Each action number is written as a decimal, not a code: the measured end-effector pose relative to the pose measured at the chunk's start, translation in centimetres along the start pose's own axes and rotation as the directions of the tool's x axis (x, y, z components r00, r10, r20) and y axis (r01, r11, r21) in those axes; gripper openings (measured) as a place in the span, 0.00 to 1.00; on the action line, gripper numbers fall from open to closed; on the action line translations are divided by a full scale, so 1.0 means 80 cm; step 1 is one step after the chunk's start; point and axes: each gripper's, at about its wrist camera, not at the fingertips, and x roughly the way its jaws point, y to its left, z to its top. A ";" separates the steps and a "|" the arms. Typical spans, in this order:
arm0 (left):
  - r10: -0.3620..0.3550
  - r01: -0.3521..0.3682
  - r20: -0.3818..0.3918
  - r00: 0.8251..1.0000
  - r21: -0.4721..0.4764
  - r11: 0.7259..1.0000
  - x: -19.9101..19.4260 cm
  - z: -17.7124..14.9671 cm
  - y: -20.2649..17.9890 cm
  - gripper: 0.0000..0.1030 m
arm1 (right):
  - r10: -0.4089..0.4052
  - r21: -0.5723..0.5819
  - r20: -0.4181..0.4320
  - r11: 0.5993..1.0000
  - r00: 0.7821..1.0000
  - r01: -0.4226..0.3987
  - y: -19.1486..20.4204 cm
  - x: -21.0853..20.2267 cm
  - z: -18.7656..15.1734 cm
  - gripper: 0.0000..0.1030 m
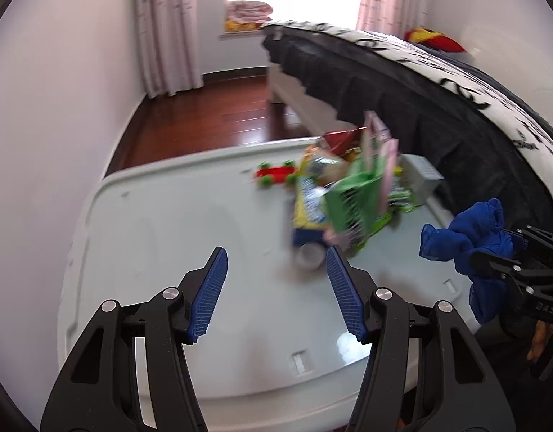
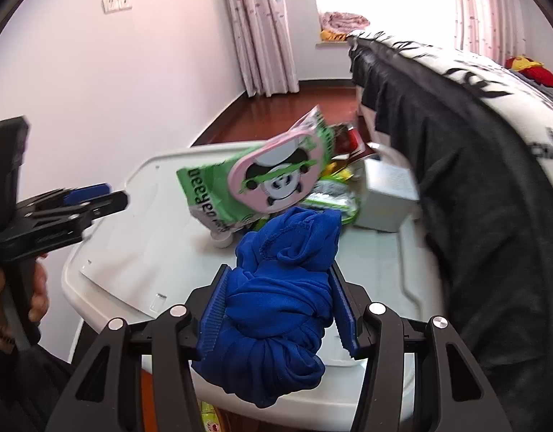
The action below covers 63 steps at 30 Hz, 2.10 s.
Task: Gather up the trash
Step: 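Grasp the panda snack bag with the left gripper while the right holds the cloth, then lower both grippers into the orange bucket and release bag and cloth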
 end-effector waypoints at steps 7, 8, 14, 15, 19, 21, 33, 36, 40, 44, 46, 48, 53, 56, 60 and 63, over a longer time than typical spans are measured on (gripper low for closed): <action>-0.066 0.074 -0.059 0.996 0.153 0.986 0.036 0.055 -0.062 0.55 | 0.004 0.057 0.021 0.998 1.000 -0.006 -0.034 -0.020 -0.010 0.50; -0.067 0.078 -0.071 0.995 0.170 0.982 0.042 0.060 -0.069 0.55 | 0.007 0.064 0.023 0.998 1.000 -0.008 -0.038 -0.020 -0.012 0.50; -0.054 0.101 -0.183 0.982 0.261 0.960 0.091 0.097 -0.101 0.55 | 0.034 0.079 0.031 0.996 0.999 -0.036 -0.046 -0.019 -0.014 0.50; -0.061 0.114 -0.202 0.978 0.268 0.957 0.099 0.100 -0.105 0.55 | 0.036 0.079 0.033 0.996 0.999 -0.039 -0.046 -0.019 -0.014 0.50; -0.056 0.133 -0.257 0.965 0.289 0.948 0.127 0.108 -0.117 0.55 | 0.046 0.088 0.041 0.995 0.998 -0.050 -0.048 -0.020 -0.013 0.50; -0.046 0.133 -0.278 0.960 0.305 0.943 0.139 0.109 -0.124 0.55 | 0.051 0.093 0.044 0.994 0.998 -0.055 -0.049 -0.021 -0.013 0.50; 0.007 0.103 -0.338 0.941 0.309 0.946 0.190 0.108 -0.132 0.37 | 0.061 0.100 0.048 0.993 0.997 -0.066 -0.049 -0.021 -0.013 0.50; -0.015 0.105 -0.323 0.946 0.262 0.959 0.189 0.107 -0.127 0.29 | 0.062 0.100 0.049 0.993 0.997 -0.067 -0.049 -0.020 -0.013 0.50; -0.010 0.095 -0.286 0.958 0.286 0.954 0.182 0.102 -0.132 0.15 | 0.060 0.101 0.053 0.993 0.997 -0.066 -0.050 -0.021 -0.014 0.50; -0.026 0.097 -0.255 0.967 0.273 0.957 0.167 0.100 -0.126 0.13 | 0.062 0.102 0.056 0.993 0.997 -0.067 -0.050 -0.021 -0.013 0.50; -0.047 0.109 -0.239 0.970 0.255 0.961 0.153 0.101 -0.119 0.13 | 0.065 0.100 0.058 0.992 0.996 -0.071 -0.050 -0.021 -0.013 0.50; -0.061 0.114 -0.218 0.974 0.239 0.964 0.137 0.100 -0.113 0.13 | 0.067 0.098 0.061 0.993 0.996 -0.072 -0.048 -0.023 -0.013 0.50; -0.112 0.135 -0.139 0.984 0.177 0.975 0.070 0.081 -0.090 0.13 | 0.080 0.092 0.070 0.992 0.994 -0.087 -0.044 -0.027 -0.014 0.50; -0.131 0.146 -0.108 0.985 0.139 0.980 0.029 0.050 -0.076 0.13 | 0.095 0.081 0.074 0.992 0.993 -0.101 -0.035 -0.031 -0.015 0.50; -0.150 0.160 -0.109 0.983 0.091 0.983 -0.012 -0.004 -0.057 0.13 | 0.115 0.061 0.082 0.991 0.990 -0.120 -0.017 -0.039 -0.020 0.50; -0.139 0.147 -0.120 0.983 0.057 0.987 -0.035 -0.053 -0.040 0.13 | 0.130 0.073 0.079 0.988 0.988 -0.136 -0.009 -0.045 -0.034 0.50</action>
